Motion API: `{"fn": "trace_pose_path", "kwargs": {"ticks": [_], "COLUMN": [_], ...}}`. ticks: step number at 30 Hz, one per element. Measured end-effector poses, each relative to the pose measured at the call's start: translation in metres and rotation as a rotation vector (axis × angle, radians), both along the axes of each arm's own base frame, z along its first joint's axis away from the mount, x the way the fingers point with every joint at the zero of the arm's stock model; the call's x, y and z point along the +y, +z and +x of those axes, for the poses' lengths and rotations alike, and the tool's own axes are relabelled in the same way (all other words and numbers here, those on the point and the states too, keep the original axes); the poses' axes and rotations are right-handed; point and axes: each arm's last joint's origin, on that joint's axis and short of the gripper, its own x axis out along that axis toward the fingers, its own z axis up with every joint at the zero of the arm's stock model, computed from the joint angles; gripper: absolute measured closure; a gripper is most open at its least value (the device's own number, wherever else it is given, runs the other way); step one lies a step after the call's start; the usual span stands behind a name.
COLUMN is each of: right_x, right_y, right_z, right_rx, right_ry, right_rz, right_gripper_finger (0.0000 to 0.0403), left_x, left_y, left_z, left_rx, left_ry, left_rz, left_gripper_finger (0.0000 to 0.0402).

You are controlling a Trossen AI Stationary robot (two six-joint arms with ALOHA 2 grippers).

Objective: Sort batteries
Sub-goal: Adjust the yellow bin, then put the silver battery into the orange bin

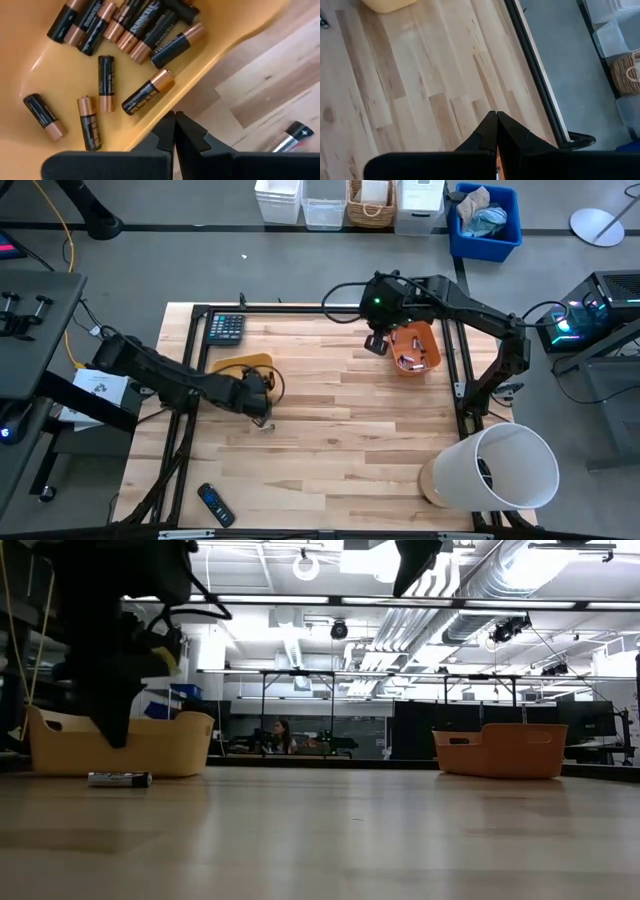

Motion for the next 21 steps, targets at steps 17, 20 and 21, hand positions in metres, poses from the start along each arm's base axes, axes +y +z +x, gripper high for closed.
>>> {"fn": "trace_pose_path", "kwargs": {"ticks": [17, 20, 21], "right_x": [0.0, 0.0, 0.0], "right_y": [-0.001, -0.001, -0.001], "right_z": [-0.002, -0.002, -0.002], "right_rx": [0.026, 0.025, 0.025], "right_ry": [-0.003, -0.001, -0.001], "right_rz": [0.007, 0.005, 0.005], "right_gripper_finger": [0.0403, 0.0403, 0.0403], "left_x": [-0.04, -0.047, -0.049], "left_y": [0.041, 0.031, 0.027], "left_z": [-0.001, 0.012, 0.015], "left_rx": [-0.327, -0.329, -0.312], "left_ry": [-0.54, -0.66, -0.7], "left_rz": [-0.135, -0.153, -0.166], "left_gripper_finger": [0.0399, 0.0384, 0.0375]}}
